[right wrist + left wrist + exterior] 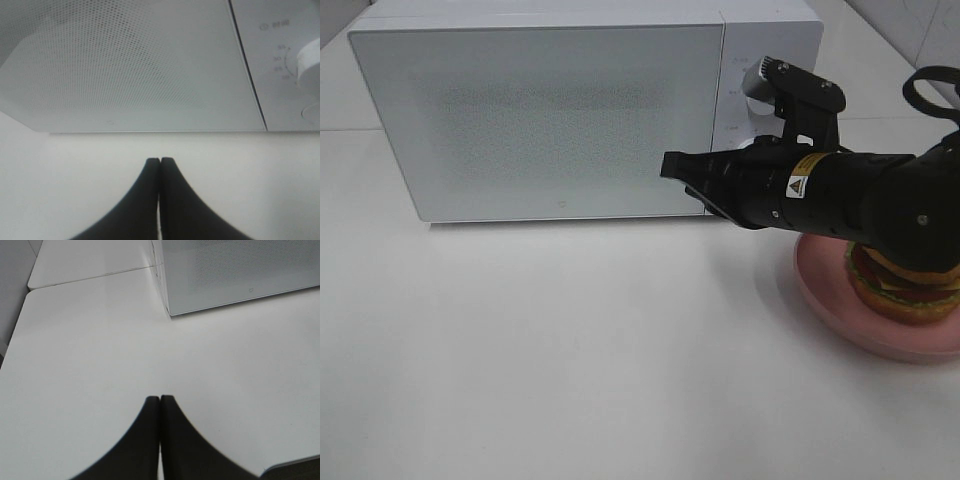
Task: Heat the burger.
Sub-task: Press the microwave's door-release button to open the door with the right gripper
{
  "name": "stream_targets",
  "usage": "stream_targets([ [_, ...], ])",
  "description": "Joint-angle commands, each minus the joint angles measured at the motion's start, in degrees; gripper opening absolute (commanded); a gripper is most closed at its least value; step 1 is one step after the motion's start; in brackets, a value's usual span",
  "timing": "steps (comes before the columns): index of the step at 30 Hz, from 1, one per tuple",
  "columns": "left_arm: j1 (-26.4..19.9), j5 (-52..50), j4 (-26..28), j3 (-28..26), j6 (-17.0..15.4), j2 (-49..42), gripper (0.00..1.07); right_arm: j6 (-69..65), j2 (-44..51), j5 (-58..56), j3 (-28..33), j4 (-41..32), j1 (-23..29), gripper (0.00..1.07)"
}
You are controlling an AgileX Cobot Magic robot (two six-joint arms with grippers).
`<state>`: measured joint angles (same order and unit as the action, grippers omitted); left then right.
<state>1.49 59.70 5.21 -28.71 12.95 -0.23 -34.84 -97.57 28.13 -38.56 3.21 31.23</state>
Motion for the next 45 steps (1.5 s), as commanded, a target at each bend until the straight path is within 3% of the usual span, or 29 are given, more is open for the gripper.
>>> stream_targets([
  [1, -0.3, -0.3, 0.0, 0.2, -0.2, -1.4, 0.00, -6.9, -0.6, 2.2, -0.5, 0.3, 0.3, 0.00],
  [17, -0.3, -0.3, 0.0, 0.2, -0.2, -1.4, 0.00, -37.2, -2.1, 7.9, -0.5, -0.9, 0.3, 0.02],
  [26, -0.3, -0.3, 0.0, 0.2, -0.2, -1.4, 0.00, -36.6, -7.2, 12.4, -0.5, -10.5, 0.3, 0.03],
  [45, -0.3, -0.3, 0.0, 0.2, -0.2, -1.4, 0.00, -37.1, -12.1, 15.6, -0.5, -15.4, 0.3, 0.04],
])
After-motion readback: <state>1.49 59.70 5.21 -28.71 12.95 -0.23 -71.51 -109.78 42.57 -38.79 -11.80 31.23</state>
